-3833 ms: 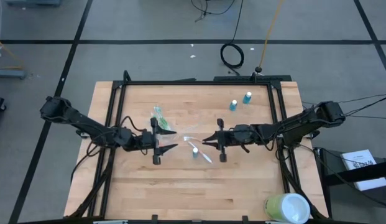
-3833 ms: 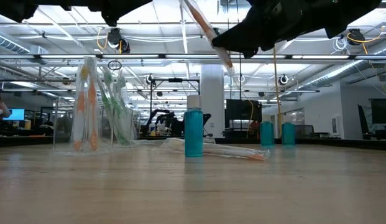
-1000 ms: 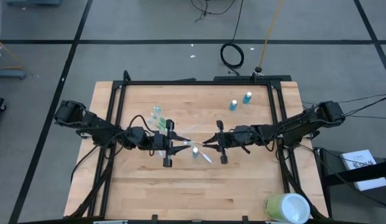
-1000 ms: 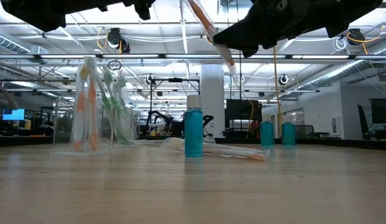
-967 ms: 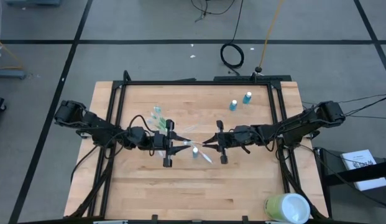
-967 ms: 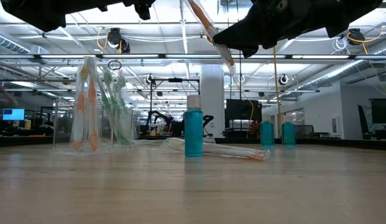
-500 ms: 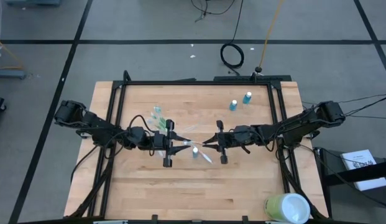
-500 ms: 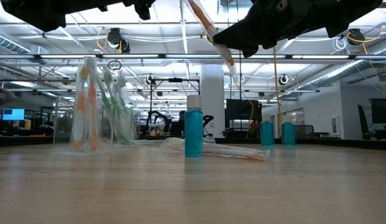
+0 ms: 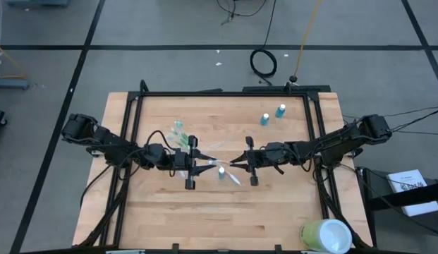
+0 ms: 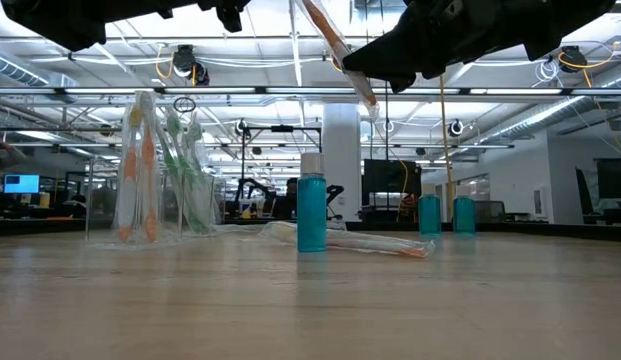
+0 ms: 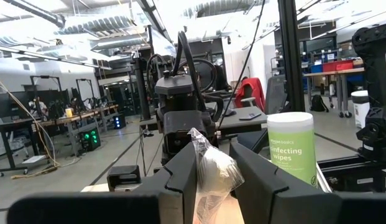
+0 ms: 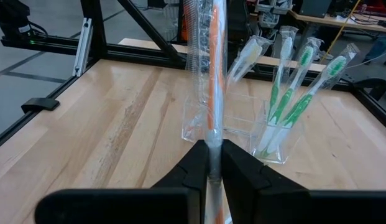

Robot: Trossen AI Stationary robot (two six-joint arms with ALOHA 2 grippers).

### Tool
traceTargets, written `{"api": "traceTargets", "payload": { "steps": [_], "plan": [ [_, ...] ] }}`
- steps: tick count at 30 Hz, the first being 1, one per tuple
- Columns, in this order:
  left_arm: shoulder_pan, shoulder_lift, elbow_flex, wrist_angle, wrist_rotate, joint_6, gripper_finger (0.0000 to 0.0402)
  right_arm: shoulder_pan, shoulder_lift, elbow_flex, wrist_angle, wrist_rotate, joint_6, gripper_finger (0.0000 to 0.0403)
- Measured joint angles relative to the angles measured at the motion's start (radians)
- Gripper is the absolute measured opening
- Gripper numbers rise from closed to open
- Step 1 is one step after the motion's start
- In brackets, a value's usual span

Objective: Pick & Place toothbrushing station
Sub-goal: Put the orange toothbrush into the bottom section of the transparent organizer

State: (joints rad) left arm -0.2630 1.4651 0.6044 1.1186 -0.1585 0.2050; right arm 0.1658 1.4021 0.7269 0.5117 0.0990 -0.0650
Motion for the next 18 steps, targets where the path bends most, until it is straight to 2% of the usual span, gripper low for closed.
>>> {"api": "traceTargets", "payload": {
  "steps": [18],
  "plan": [
    [0.000,0.000,0.000,0.000,0.000,-0.002,0.0088,0.000,0.000,0.000,0.000,0.000,0.000,0.0027]
  ]
}}
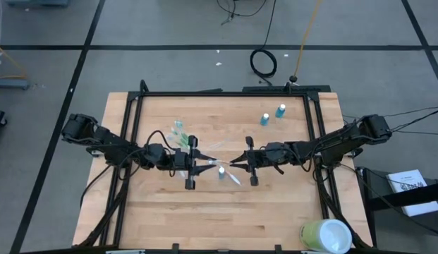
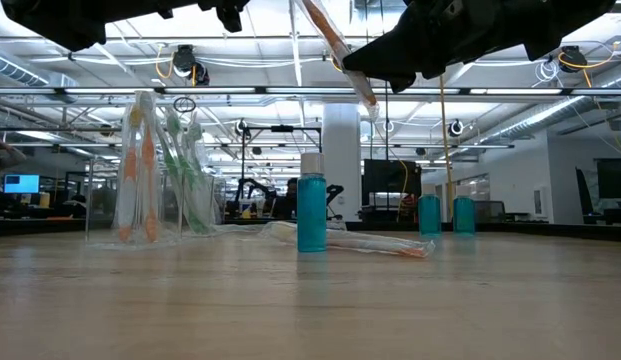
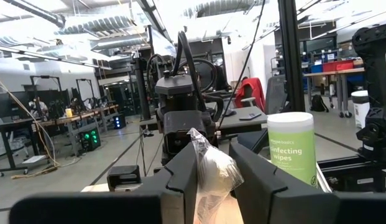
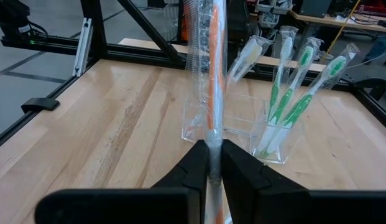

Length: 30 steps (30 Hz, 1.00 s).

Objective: Pick & Place toothbrushing station
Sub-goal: Put the orange toothbrush into the bottom section of the transparent organizer

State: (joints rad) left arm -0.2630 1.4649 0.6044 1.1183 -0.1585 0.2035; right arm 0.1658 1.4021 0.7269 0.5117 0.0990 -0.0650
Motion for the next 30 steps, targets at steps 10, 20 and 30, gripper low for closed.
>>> {"api": "traceTargets", "payload": {
  "steps": [10,20,30],
  "plan": [
    [0.001,0.000,0.000,0.000,0.010,0.006,0.0023,0.000,0.000,0.000,0.000,-0.004,0.000,0.0027],
    [-0.001,0.000,0.000,-0.003,0.006,-0.003,0.0032,0.010,0.000,0.002,-0.015,0.004,-0.004,0.0104],
    [-0.003,-0.078,0.000,-0.081,-0.045,-0.117,0.0020,0.012,-0.164,0.002,-0.180,0.013,0.053,0.0262]
  ]
}}
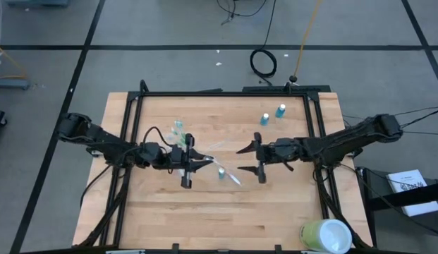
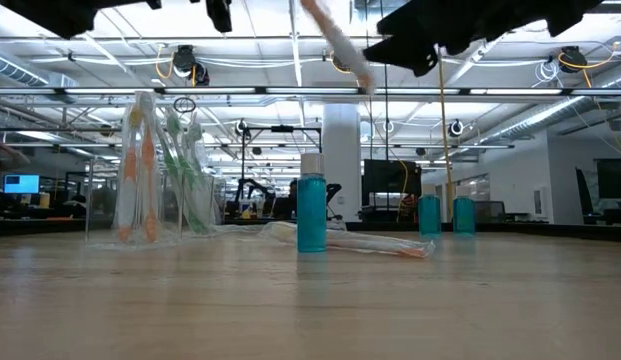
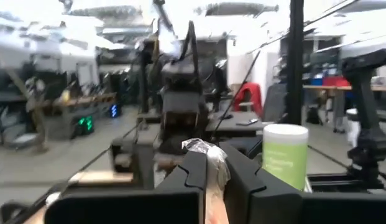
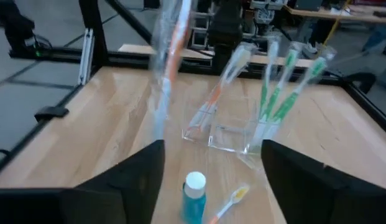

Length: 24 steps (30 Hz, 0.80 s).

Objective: Pick & Place toothbrushing station
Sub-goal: Put the orange toothbrush into the bottom section of the transparent organizer

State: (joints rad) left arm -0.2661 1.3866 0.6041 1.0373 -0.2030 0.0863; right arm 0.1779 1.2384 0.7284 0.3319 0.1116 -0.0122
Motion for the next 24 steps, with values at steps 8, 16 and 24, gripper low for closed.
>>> {"api": "traceTargets", "payload": {
  "steps": [8,16,24],
  "plan": [
    [-0.073,-0.233,0.000,-0.419,-0.276,-0.082,0.0009,0.000,-0.129,-0.029,-0.126,-0.001,0.061,0.0274],
    [-0.220,-0.502,0.000,-0.817,-0.529,-0.355,0.0022,0.000,-0.182,-0.098,-0.097,0.028,0.061,0.0262],
    [-0.307,-0.668,0.000,-1.188,-0.631,-0.644,0.0015,0.000,-0.206,-0.106,-0.097,0.045,0.061,0.0260]
  ]
}}
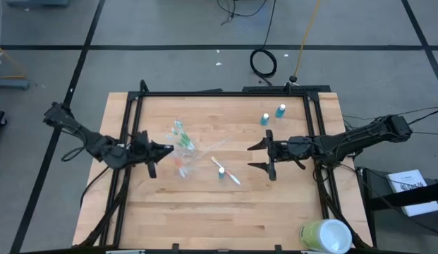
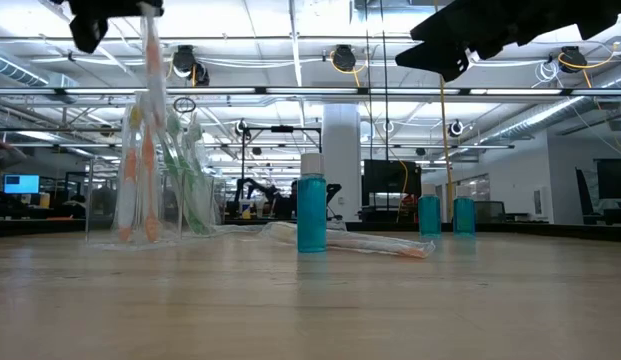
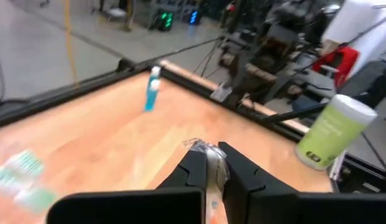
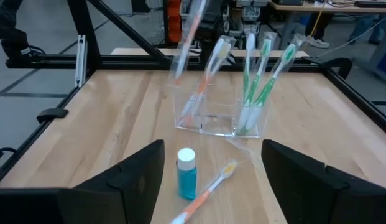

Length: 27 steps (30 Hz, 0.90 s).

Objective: Pick & Place toothbrushing station
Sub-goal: Put the orange toothbrush into the bottom section of the transparent organizer

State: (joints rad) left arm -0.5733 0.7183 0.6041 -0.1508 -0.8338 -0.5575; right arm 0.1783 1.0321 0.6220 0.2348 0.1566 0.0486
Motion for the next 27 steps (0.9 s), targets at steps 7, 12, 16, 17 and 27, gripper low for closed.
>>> {"api": "traceTargets", "payload": {
  "steps": [7,12,16,17,27],
  "plan": [
    [-0.005,-0.002,0.000,-0.136,-0.017,-0.119,0.0016,0.000,0.000,0.000,0.000,0.000,0.007,0.0258],
    [-0.003,0.022,0.000,-0.161,-0.041,-0.133,0.0008,0.000,0.000,0.000,0.000,0.000,0.011,0.0258],
    [-0.003,0.065,0.000,-0.165,-0.059,-0.134,0.0025,0.000,0.000,0.000,0.000,0.000,0.011,0.0256],
    [-0.003,0.076,0.000,-0.168,-0.060,-0.141,0.0027,0.000,0.000,0.000,-0.001,0.000,0.011,0.0256],
    [-0.003,0.215,0.000,-0.167,-0.074,-0.283,0.0010,0.000,0.000,0.000,-0.001,0.000,0.011,0.0256]
  ]
}}
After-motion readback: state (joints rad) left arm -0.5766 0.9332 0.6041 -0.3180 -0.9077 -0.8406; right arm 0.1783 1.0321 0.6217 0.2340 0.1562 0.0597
